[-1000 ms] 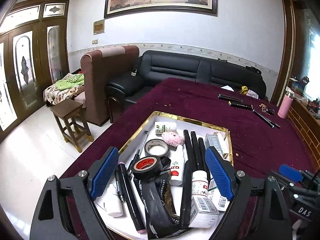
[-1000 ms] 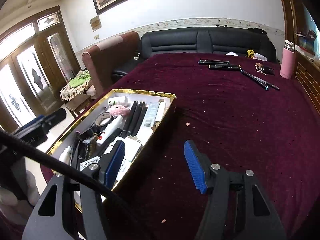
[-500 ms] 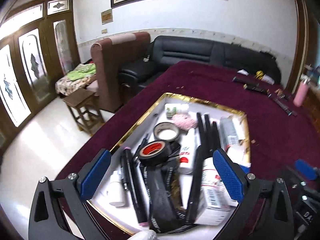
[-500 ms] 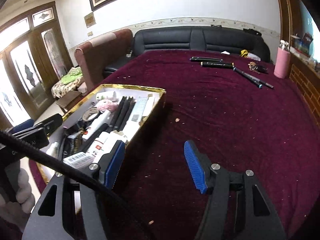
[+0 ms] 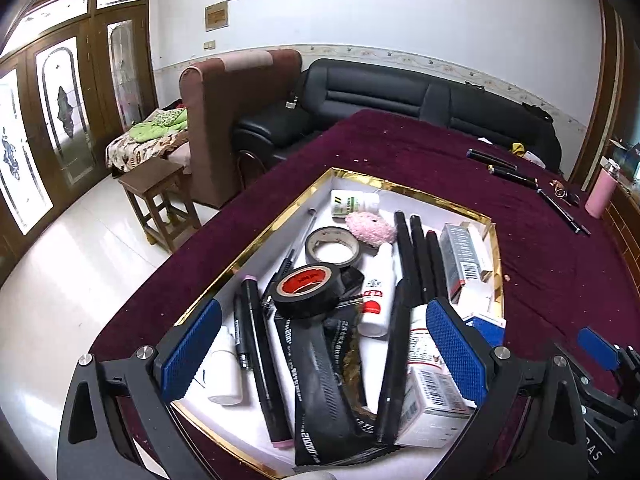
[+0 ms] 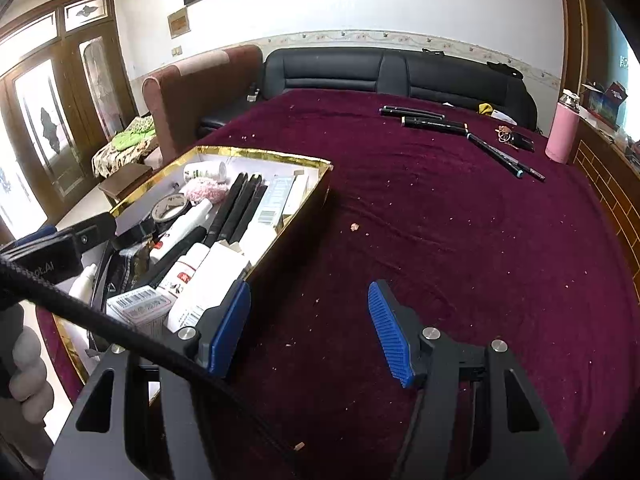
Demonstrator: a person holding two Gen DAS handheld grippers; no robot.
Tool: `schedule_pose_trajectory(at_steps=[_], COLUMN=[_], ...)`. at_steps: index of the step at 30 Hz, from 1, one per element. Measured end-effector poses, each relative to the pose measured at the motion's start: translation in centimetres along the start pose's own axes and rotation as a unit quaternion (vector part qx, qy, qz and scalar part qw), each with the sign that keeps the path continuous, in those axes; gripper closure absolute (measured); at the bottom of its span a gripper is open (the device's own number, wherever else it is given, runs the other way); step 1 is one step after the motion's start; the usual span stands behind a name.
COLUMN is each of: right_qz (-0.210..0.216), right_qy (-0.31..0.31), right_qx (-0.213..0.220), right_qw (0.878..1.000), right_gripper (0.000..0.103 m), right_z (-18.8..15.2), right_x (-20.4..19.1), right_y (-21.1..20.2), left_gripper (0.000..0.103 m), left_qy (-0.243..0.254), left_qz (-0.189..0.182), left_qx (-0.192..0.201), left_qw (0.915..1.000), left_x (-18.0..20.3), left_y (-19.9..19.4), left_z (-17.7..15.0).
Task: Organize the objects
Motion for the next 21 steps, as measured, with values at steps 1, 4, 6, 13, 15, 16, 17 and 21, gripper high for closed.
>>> schedule_pose_trajectory(at_steps=[1, 4, 6, 13, 15, 16, 17, 21], right_qz=[-0.001, -0.006, -0.007, -0.007, -0.007, -0.006, -0.006, -0.006], right_qy=[-0.002, -0.007, -0.008, -0.007, -0.006, -0.004, -0.004, 0.001], right_qx=[-0.001, 0.0, 0.001, 0.0, -0.002, -0.002, -0.002, -0.002], right_qw=[1.0, 1.0, 1.0, 1.0, 1.0, 1.0, 1.0, 1.0], right_gripper=[0.042, 0.042, 0.042, 0.042, 0.042, 0.042, 0.042, 0.042], right_z=[-0.07, -0.09, -0.01, -0.11, -0.17, -0.22, -0.25, -0.36], right_x=[-0.13, -0.36, -0.41, -0.42, -0.4, -0.34, -0.28, 0.21], right_y=[0.01, -0.15, -0.28, -0.41, -0.45, -0.51, -0.5, -0.64], left_gripper=[0.003, 0.003, 0.003, 0.003, 0.003, 0.003, 0.003, 0.003], left_qy=[0.0, 0.0, 0.002, 0.004, 0.006, 0.008, 0.01, 0.015], left_qz=[0.002, 0.003, 0.005, 0.009, 0.007, 0.007, 0.005, 0.001], left_qx=[0.001, 0.004, 0.004, 0.01, 0.013, 0.015, 0.015, 0.016], left_qw=[1.0, 1.0, 1.0, 0.9999, 0.9999, 0.9998, 0.9998, 0.9998], left_x=[-0.07, -0.22, -0.24, -0.28, -0.21, -0.13, -0.02, 0.43], left_y=[-0.03, -0.12, -0.12, -0.23, -0.4, -0.51, -0.59, -0.82], left_z=[-0.03, -0.02, -0.02, -0.09, -0.2, -0.27, -0.35, -0.46])
Point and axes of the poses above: each gripper's, at about its wrist camera, not at the fingertips, and y roughly the way its jaws point, x to its right, z to its top, the point moved 1 cm from there along y, roughly the way its jaws point, and after that the axes turned 15 degrees about -y, right-handed, at the moved point
